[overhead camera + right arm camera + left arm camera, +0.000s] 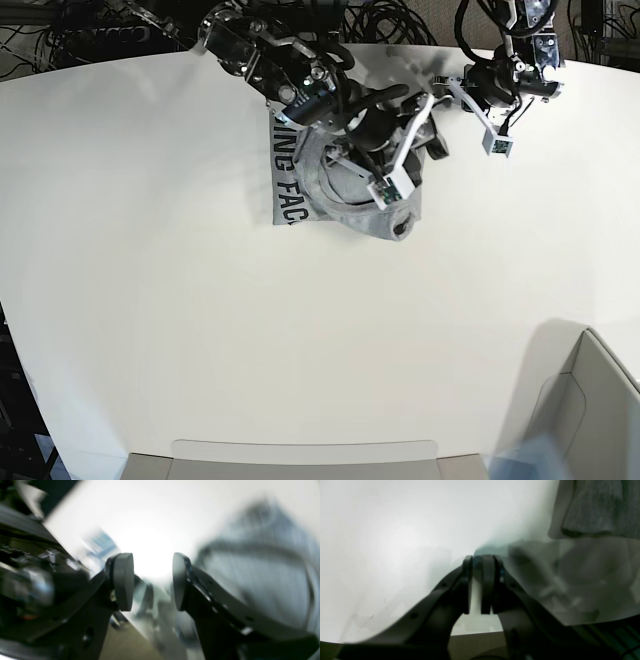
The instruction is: Fold the T-shirt properly
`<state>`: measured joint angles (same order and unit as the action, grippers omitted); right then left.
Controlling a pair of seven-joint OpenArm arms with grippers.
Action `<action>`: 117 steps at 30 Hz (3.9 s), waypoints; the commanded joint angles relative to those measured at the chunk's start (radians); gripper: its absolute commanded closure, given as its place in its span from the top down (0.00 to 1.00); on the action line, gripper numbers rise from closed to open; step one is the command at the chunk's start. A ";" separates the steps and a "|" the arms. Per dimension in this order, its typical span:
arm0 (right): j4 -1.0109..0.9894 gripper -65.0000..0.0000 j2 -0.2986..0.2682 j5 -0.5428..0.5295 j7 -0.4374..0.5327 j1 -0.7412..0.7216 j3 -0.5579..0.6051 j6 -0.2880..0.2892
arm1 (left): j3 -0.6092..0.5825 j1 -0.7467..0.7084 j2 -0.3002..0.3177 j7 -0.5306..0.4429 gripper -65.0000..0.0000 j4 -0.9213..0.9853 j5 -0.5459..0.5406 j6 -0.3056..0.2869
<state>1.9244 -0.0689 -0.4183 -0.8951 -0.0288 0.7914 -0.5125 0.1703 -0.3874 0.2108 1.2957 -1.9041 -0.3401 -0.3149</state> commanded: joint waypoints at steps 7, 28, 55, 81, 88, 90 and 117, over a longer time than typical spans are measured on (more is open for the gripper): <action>-0.124 0.39 0.024 -0.006 0.026 -0.044 -0.034 -0.008 | -0.001 0.005 0.005 -0.006 0.10 -0.015 -0.001 -0.002; -0.696 0.19 0.218 -0.192 0.150 -0.400 -0.031 0.177 | -0.001 0.000 0.005 -0.006 0.10 -0.015 -0.001 -0.002; -0.112 0.19 0.097 -0.020 -0.023 -0.052 0.046 -0.045 | 0.004 -0.018 -0.003 -0.008 0.10 -0.015 0.000 -0.002; -0.478 0.19 0.225 -0.063 0.136 -0.196 0.110 0.489 | 0.001 -0.018 -0.038 -0.008 0.10 -0.015 0.002 -0.002; -0.323 0.19 0.157 -0.061 0.000 -0.135 0.101 0.487 | 0.001 -0.018 -0.040 -0.008 0.10 -0.015 0.002 -0.002; -0.196 0.19 0.119 -0.054 0.003 -0.090 0.101 0.484 | 0.001 -0.018 -0.041 -0.008 0.10 -0.015 0.002 -0.002; 0.062 0.19 -0.365 -0.055 0.004 0.181 -0.287 0.104 | -0.463 -0.115 -0.023 -0.833 0.00 -0.104 0.002 0.007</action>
<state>1.9720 -0.4263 -0.4759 -0.9092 0.1692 0.5098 -0.4107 -0.2955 -0.5014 0.1856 0.4850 -1.9957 -0.3336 -0.2993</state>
